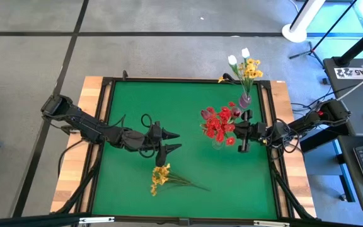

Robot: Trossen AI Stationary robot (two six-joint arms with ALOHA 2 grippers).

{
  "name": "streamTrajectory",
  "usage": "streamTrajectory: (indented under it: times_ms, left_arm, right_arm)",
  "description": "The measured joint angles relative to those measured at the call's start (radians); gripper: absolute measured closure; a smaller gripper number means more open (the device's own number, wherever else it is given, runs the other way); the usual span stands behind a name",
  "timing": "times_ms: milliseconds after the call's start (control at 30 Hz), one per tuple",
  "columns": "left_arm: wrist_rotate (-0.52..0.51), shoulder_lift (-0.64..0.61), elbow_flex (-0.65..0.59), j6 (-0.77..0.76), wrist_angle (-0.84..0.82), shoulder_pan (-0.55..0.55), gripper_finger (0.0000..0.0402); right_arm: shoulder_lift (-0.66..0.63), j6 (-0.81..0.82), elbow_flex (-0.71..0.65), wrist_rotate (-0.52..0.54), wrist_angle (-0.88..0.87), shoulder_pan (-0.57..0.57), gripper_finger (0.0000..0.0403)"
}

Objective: Sort flowers into vase by color
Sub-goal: Put the red tulip into the transparent vase

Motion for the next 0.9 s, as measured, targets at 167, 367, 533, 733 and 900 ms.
streamTrajectory:
  times_ms: [167, 367, 533, 733, 900]
  left_arm:
    - [0.000, 0.000, 0.000, 0.000, -0.002, 0.000, 0.0199]
    - [0.000, 0.000, 0.000, 0.000, -0.002, 0.000, 0.0199]
    - [0.000, 0.000, 0.000, 0.000, -0.003, 0.000, 0.0199]
    - [0.000, 0.000, 0.000, 0.000, -0.002, 0.000, 0.0199]
    - [0.000, 0.000, 0.000, 0.000, -0.002, 0.000, 0.0199]
  right_arm:
    - [0.001, -0.002, 0.000, -0.002, 0.000, 0.000, 0.0403]
    - [0.009, -0.007, 0.001, -0.002, 0.002, 0.000, 0.0403]
    - [0.012, -0.027, 0.001, -0.002, 0.000, 0.000, 0.0403]
    - [0.013, -0.038, 0.001, -0.002, 0.000, 0.000, 0.0403]
    - [0.013, -0.053, 0.001, -0.002, 0.000, 0.000, 0.0403]
